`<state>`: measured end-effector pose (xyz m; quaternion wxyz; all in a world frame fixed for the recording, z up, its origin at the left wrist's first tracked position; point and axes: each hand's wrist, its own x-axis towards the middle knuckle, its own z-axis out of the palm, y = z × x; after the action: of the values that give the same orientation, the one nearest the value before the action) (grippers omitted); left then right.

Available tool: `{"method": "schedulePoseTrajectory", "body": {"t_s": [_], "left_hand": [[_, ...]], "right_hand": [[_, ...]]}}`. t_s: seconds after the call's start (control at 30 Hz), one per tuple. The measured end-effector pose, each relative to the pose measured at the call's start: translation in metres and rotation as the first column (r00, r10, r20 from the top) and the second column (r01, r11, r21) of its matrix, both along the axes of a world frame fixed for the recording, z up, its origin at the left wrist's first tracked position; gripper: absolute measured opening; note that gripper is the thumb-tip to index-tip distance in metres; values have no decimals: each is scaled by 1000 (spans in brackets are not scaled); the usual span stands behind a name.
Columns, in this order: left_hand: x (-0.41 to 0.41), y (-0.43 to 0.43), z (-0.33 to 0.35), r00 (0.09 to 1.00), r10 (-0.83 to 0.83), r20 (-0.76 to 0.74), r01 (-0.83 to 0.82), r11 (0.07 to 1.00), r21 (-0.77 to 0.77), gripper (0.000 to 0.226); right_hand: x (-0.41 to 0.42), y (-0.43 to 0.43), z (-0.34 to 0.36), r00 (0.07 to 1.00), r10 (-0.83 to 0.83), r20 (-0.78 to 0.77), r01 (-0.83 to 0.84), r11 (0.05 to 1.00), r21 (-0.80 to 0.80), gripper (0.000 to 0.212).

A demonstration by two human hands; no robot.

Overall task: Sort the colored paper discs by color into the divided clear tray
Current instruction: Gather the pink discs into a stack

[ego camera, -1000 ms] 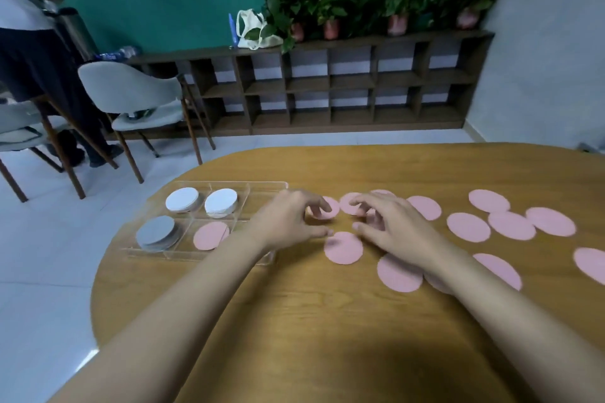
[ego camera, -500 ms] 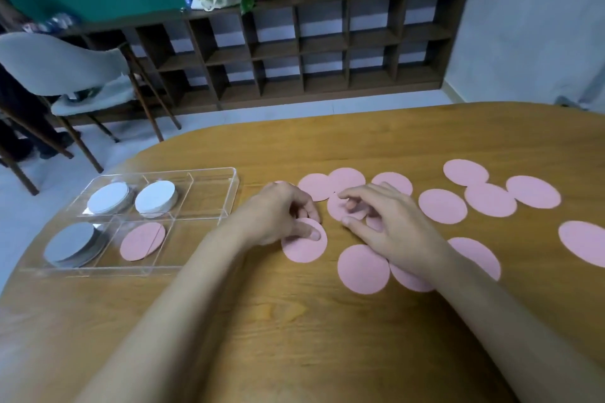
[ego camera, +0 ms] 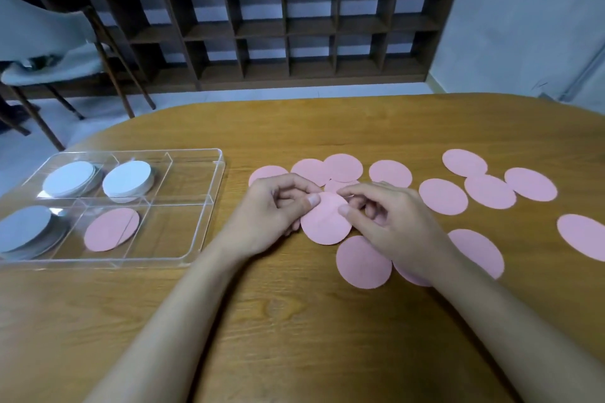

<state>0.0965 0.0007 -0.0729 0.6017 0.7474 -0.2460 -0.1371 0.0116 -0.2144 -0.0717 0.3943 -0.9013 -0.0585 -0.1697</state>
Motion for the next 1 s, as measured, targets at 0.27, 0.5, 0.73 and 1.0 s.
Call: {"method": "schedulePoseTrajectory", "body": {"t_s": [0.27,0.5,0.73,1.0], "left_hand": [[-8,-6,9,999,26,42,-22,996,-90,6],[5,9,-4,812,239,533,-426,866,261,15],[7,14,-8,812,201,548,-495,734,464,57],[1,13,4,775,164,611,-511,731,452,46]], "right_hand": [[-4,0,4,999,30,-41,-24,992,126,9],[-1,-11,1,999,-47,0,47,996,77,4],[1,-13,0,998,-62,0,62,991,117,4],[-1,-10,1,995,-94,-21,96,989,109,5]]}}
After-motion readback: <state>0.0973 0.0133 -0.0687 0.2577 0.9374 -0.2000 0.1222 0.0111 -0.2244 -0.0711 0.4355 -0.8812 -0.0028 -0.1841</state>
